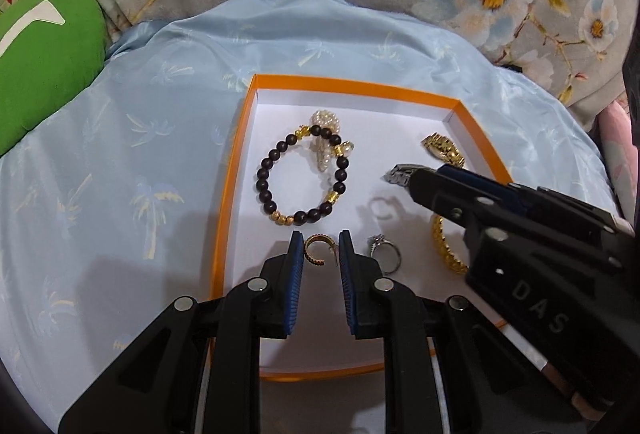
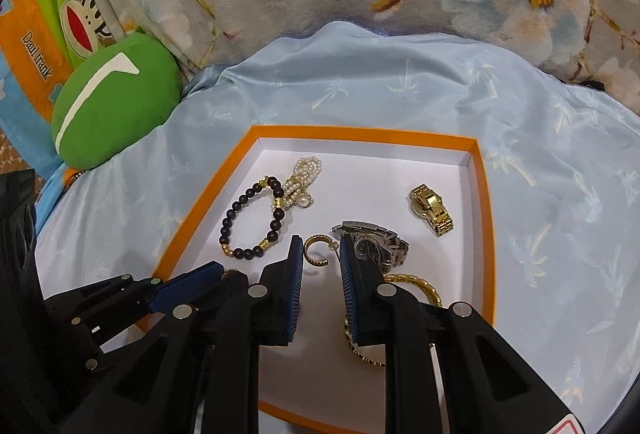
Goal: Organize jewelry
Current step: 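Open the left gripper to drop the hoop earring in the box, then move the left gripper to the gold pearl-drop earring and close it, then carry the pearl-drop earring over the orange box with the left gripper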
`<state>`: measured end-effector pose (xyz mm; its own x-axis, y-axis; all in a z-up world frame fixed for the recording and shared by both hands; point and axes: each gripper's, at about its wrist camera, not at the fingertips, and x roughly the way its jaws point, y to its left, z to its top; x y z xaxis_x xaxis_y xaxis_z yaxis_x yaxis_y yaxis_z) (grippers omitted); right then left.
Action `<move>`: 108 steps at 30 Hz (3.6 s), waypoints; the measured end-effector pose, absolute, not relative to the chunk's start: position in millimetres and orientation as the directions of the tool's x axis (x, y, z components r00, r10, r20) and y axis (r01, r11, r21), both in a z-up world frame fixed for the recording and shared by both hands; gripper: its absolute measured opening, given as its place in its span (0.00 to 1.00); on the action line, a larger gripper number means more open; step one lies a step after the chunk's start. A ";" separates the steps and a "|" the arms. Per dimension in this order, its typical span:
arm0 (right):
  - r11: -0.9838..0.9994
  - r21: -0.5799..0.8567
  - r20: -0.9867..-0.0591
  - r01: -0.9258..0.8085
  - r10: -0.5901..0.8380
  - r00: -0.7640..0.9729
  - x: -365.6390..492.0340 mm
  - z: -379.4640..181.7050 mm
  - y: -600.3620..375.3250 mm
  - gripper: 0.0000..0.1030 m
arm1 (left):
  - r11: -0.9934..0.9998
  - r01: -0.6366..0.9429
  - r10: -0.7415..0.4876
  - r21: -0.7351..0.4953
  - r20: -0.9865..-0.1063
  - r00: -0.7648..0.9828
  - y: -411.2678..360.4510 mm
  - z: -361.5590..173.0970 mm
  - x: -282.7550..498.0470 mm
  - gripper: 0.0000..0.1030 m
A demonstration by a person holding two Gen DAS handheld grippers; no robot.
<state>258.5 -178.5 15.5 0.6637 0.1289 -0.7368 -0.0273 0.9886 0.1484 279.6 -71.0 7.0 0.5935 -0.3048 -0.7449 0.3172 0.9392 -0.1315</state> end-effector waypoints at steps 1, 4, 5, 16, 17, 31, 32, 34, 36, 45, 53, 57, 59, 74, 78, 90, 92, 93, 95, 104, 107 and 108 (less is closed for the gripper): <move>0.988 0.153 -0.742 -0.029 0.134 0.657 259.8 12.2 -177.9 0.18 | 0.939 0.318 -0.304 -0.129 -0.744 0.595 -71.3 6.9 279.2 0.17; 0.986 0.165 -0.750 -0.030 0.145 0.645 261.4 8.0 -180.2 0.19 | 0.940 0.323 -0.294 -0.111 -0.743 0.601 -73.6 6.4 278.0 0.17; 0.987 0.159 -0.745 -0.023 0.136 0.653 260.4 9.0 -181.5 0.19 | 0.939 0.324 -0.296 -0.112 -0.743 0.600 -73.7 6.5 278.1 0.18; 0.971 0.236 -0.618 0.033 0.124 0.776 190.9 71.0 -222.9 0.21 | 0.924 0.304 -0.381 -0.231 -0.607 0.697 -34.7 58.2 249.0 0.41; 0.971 0.235 -0.614 0.039 0.117 0.781 176.3 74.4 -227.1 0.23 | 0.922 0.300 -0.388 -0.246 -0.586 0.711 -25.5 66.1 241.0 0.44; 0.967 0.195 -0.707 0.162 0.024 0.707 14.9 13.5 -212.6 0.32 | 0.951 0.204 -0.309 -0.235 -0.642 0.701 48.6 28.0 108.2 0.52; 0.966 0.206 -0.706 0.154 0.038 0.707 10.4 11.9 -207.8 0.32 | 0.951 0.210 -0.310 -0.229 -0.652 0.692 47.5 24.0 101.8 0.52; 0.969 0.207 -0.703 0.137 0.049 0.710 3.2 10.8 -196.8 0.32 | 0.950 0.215 -0.313 -0.227 -0.658 0.685 46.2 19.4 92.2 0.52; 0.974 0.191 -0.705 0.122 0.049 0.708 -0.1 9.6 -186.0 0.32 | 0.948 0.225 -0.317 -0.224 -0.663 0.678 43.8 15.3 84.2 0.52; 0.978 0.174 -0.734 0.118 0.049 0.677 7.9 3.7 -166.9 0.32 | 0.954 0.242 -0.298 -0.179 -0.664 0.686 37.8 14.0 76.9 0.60; 0.980 0.141 -0.769 0.141 0.019 0.639 26.8 -3.6 -160.6 0.32 | 0.952 0.239 -0.303 -0.188 -0.674 0.674 36.8 12.2 79.2 0.60; 0.986 0.094 -0.776 0.140 -0.016 0.631 29.3 -4.0 -153.5 0.31 | 0.952 0.244 -0.304 -0.186 -0.680 0.667 35.5 11.5 80.7 0.60; 0.986 0.085 -0.777 0.141 -0.023 0.629 29.7 -4.0 -153.3 0.22 | 0.951 0.248 -0.305 -0.184 -0.685 0.662 34.6 10.9 81.4 0.60; 0.976 0.145 -0.764 0.165 0.004 0.645 20.8 -2.1 -165.7 0.17 | 0.947 0.285 -0.300 -0.146 -0.717 0.630 21.8 6.4 88.7 0.58; 0.974 0.154 -0.765 0.164 0.013 0.644 20.8 -2.5 -166.9 0.17 | 0.945 0.295 -0.300 -0.143 -0.742 0.599 17.1 1.4 94.5 0.35; 0.971 0.171 -0.763 0.165 0.025 0.646 20.3 -2.6 -168.3 0.17 | 0.939 0.309 -0.313 -0.149 -0.746 0.588 12.7 1.3 98.1 0.03; 0.972 0.170 -0.761 0.165 0.023 0.649 20.0 -2.3 -167.9 0.17 | 0.938 0.312 -0.315 -0.149 -0.742 0.592 12.4 2.3 97.7 0.03; 0.972 0.170 -0.759 0.165 0.022 0.651 19.7 -1.9 -167.7 0.17 | 0.937 0.314 -0.317 -0.150 -0.739 0.595 12.4 3.0 96.9 0.03; 0.971 0.171 -0.755 0.164 0.022 0.656 19.3 -0.9 -167.7 0.17 | 0.937 0.316 -0.319 -0.149 -0.735 0.598 11.8 3.7 95.6 0.03; 0.968 0.192 -0.739 0.162 0.034 0.673 17.7 7.4 -172.1 0.17 | 0.928 0.329 -0.351 -0.174 -0.702 0.619 11.3 19.8 87.3 0.03; 0.968 0.192 -0.727 0.159 0.031 0.686 17.8 15.9 -175.2 0.17 | 0.922 0.338 -0.369 -0.187 -0.687 0.626 10.7 30.7 86.1 0.03; 0.969 0.192 -0.722 0.157 0.031 0.691 18.7 19.4 -176.3 0.17 | 0.920 0.342 -0.375 -0.190 -0.680 0.630 10.2 35.2 86.3 0.03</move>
